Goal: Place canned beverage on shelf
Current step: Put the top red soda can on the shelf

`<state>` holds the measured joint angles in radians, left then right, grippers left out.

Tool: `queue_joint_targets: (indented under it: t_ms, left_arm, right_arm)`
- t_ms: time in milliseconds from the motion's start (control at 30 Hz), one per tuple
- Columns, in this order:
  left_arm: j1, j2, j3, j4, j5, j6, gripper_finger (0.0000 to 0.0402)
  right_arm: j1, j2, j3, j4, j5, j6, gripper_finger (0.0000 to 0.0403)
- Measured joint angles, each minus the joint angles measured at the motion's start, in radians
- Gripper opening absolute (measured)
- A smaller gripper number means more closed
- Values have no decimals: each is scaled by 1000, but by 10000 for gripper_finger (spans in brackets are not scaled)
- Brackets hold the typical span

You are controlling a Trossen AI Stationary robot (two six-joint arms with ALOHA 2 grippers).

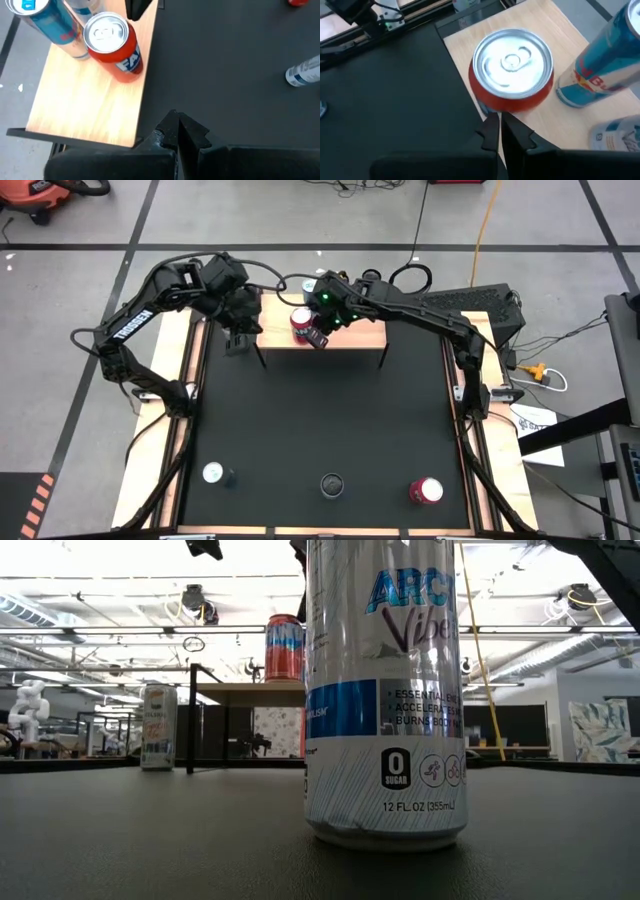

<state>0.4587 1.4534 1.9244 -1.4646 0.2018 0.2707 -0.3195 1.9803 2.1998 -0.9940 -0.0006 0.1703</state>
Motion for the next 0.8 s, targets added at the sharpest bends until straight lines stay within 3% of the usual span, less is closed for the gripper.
queue_joint_targets:
  t_ms: [400, 800]
  left_arm:
    - [-4, 81, 0, 214, 60, 6, 4]
    - [-17, 254, 1, 348, 115, 67, 4]
  right_arm:
    - [0, -120, 0, -159, 0, -27, 0]
    - [-2, -186, 0, -253, 2, -62, 0]
